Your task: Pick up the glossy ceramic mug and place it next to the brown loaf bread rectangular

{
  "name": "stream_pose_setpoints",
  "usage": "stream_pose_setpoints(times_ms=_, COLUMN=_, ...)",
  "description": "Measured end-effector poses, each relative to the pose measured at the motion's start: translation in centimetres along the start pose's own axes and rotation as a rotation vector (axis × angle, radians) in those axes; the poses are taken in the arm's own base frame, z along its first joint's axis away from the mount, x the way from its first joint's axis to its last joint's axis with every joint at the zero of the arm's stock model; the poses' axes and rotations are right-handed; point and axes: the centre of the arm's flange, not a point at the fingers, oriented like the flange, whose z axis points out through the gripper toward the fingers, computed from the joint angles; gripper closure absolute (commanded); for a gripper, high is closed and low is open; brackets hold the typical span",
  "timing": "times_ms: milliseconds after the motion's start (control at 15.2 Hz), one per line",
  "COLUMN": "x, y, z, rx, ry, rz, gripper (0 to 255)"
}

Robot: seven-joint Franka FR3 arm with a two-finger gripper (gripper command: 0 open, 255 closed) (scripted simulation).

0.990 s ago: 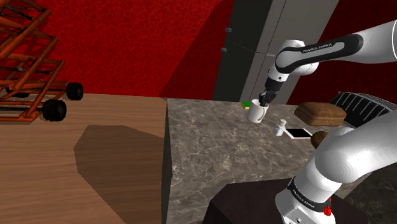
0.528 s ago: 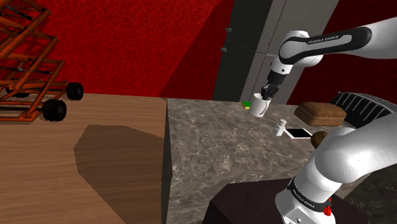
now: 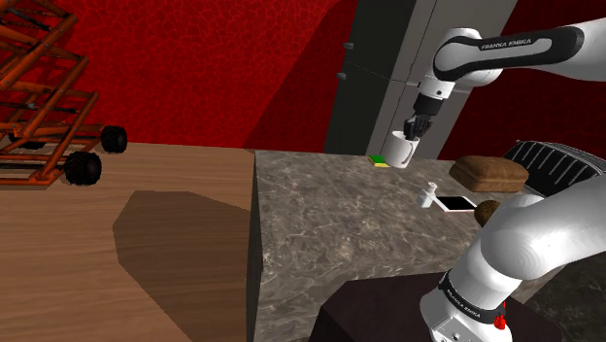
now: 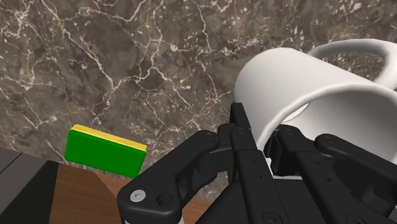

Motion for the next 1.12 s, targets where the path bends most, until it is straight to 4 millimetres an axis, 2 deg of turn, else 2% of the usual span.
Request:
stream_pose_setpoints(times_ms=660, x=0.1, y=-0.3, z=-5.0, rx=0.000, ry=0.000, rz=0.000, gripper=255)
stream_pose_setpoints(times_ms=858, x=0.7, y=2.2, z=-5.3, rx=0.001, ry=0.000, rz=0.001, gripper=255)
stream_pose_setpoints(times_ms=1122, x=2.0, y=7.3, z=-5.5, rx=0.001, ry=-0.001, rz=0.001, gripper=255)
